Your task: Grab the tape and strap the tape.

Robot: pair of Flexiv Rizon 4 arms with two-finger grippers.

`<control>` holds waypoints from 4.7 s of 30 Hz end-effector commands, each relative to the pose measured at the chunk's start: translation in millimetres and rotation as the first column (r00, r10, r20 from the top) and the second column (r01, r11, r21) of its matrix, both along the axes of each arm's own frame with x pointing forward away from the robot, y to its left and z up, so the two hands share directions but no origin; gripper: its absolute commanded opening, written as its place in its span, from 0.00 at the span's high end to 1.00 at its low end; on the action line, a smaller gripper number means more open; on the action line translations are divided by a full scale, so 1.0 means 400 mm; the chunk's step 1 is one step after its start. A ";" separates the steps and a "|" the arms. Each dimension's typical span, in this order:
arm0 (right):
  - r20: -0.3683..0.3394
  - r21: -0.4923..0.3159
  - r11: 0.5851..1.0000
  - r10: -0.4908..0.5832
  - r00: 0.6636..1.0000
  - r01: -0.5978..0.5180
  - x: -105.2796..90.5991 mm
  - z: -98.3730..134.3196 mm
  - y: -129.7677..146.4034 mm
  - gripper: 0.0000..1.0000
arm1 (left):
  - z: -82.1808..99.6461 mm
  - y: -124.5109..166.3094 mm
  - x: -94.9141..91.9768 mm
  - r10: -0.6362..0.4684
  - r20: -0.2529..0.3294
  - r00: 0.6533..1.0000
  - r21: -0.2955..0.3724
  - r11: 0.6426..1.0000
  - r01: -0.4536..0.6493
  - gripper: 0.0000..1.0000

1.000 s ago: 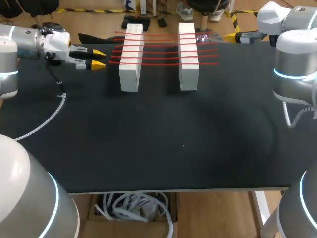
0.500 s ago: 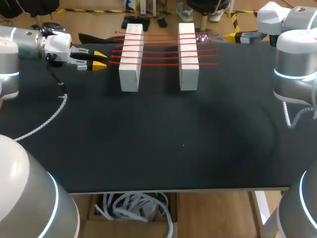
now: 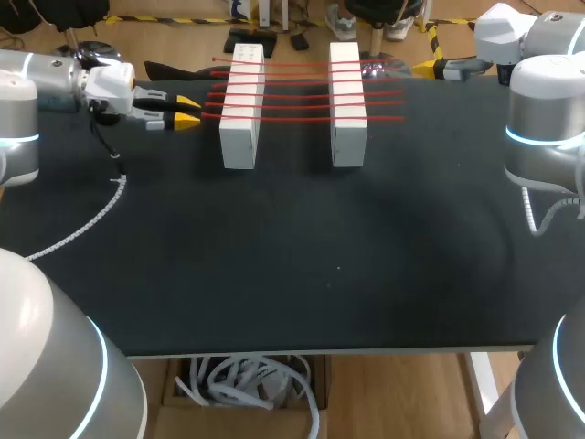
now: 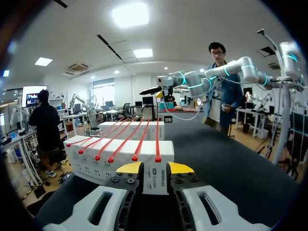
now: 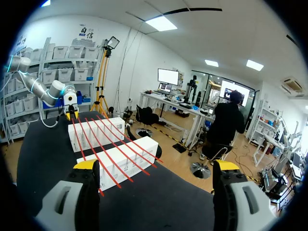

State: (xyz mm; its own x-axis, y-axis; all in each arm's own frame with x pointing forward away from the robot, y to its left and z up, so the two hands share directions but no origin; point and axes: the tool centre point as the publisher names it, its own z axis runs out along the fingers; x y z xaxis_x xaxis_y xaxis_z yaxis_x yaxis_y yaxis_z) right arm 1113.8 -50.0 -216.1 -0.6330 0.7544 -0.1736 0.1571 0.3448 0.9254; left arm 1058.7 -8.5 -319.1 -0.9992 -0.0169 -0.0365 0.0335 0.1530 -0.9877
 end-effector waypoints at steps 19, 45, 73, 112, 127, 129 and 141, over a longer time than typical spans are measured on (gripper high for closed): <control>0.000 0.000 1.000 0.000 1.000 0.000 0.000 0.000 0.000 0.00 | 0.010 -0.022 -0.011 -0.009 0.008 1.000 -0.013 1.000 0.009 0.78; 0.000 0.000 1.000 0.000 1.000 0.000 0.000 0.000 0.000 0.00 | 0.000 -0.038 -0.018 -0.011 -0.003 1.000 -0.036 0.999 0.011 0.80; 0.000 0.000 1.000 0.000 1.000 0.000 0.000 0.000 0.000 0.00 | 0.007 -0.034 -0.015 -0.013 0.004 1.000 -0.055 0.998 0.013 1.00; 0.000 0.000 1.000 0.000 1.000 0.000 0.000 0.000 0.000 0.00 | 0.282 -0.028 -0.162 -0.019 0.050 0.999 -0.409 0.912 0.038 1.00; 0.000 0.000 1.000 0.000 1.000 0.000 0.000 0.000 0.000 0.00 | 0.351 -0.039 -0.174 -0.057 0.066 0.996 -0.456 0.887 0.081 1.00; 0.000 0.000 1.000 0.000 1.000 0.000 0.000 0.000 0.000 0.00 | 0.357 -0.033 -0.172 -0.049 0.064 0.997 -0.441 0.895 0.072 1.00; 0.000 0.000 1.000 0.000 1.000 0.000 0.000 0.000 0.000 0.00 | 0.359 -0.028 -0.171 -0.052 0.060 0.997 -0.431 0.899 0.073 1.00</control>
